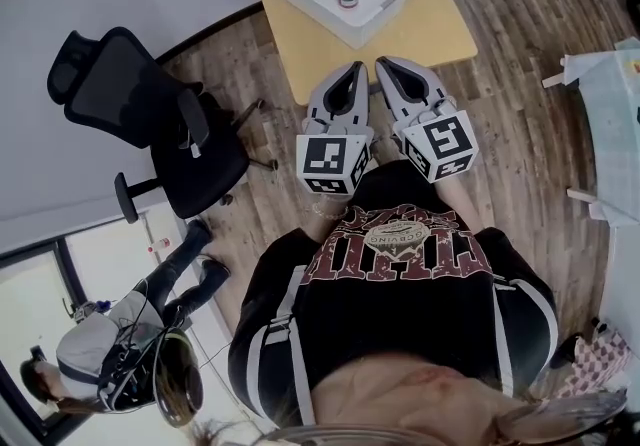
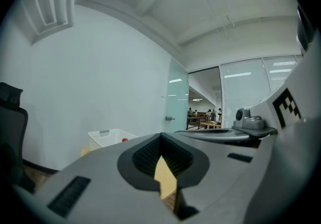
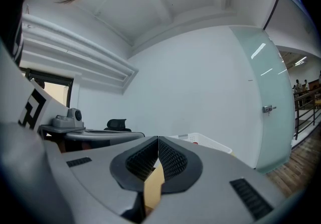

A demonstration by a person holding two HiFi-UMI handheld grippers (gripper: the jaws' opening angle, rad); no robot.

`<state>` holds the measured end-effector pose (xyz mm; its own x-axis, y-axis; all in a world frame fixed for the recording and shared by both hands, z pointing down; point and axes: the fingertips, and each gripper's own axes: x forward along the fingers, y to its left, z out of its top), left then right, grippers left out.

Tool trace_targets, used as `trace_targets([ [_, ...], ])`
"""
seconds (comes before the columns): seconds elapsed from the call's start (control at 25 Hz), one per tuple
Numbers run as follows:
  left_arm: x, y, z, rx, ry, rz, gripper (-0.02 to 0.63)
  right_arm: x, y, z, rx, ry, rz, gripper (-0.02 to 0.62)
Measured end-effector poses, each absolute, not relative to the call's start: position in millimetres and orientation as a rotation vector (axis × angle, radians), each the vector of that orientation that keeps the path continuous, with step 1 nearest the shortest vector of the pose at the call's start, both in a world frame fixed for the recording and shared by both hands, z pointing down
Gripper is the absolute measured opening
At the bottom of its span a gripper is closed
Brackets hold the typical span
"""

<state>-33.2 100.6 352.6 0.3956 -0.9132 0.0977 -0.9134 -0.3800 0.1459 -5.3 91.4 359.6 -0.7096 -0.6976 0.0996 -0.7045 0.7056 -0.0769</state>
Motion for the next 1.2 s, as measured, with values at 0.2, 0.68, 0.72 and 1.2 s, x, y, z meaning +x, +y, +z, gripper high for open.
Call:
trace_targets([
  [0.2, -38, 99, 352, 2.481, -1.628, 0.003, 0.046, -11, 90, 359, 1.178, -2.838, 0.174, 0.018],
  [0.68, -42, 86, 358, 2.443, -1.64, -0.004, 0.046, -10, 73, 364, 1.159, -2.819, 0.179, 0.018],
  [0.72, -43, 83, 358, 2.441, -1.645, -0.002, 0.046, -11, 69, 364, 1.153, -2.823, 0.179, 0.018],
  [1.2, -46, 20, 354, 2.386, -1.728, 0.0, 0.046, -19, 5, 359, 1.029, -2.862, 0.162, 0.018],
])
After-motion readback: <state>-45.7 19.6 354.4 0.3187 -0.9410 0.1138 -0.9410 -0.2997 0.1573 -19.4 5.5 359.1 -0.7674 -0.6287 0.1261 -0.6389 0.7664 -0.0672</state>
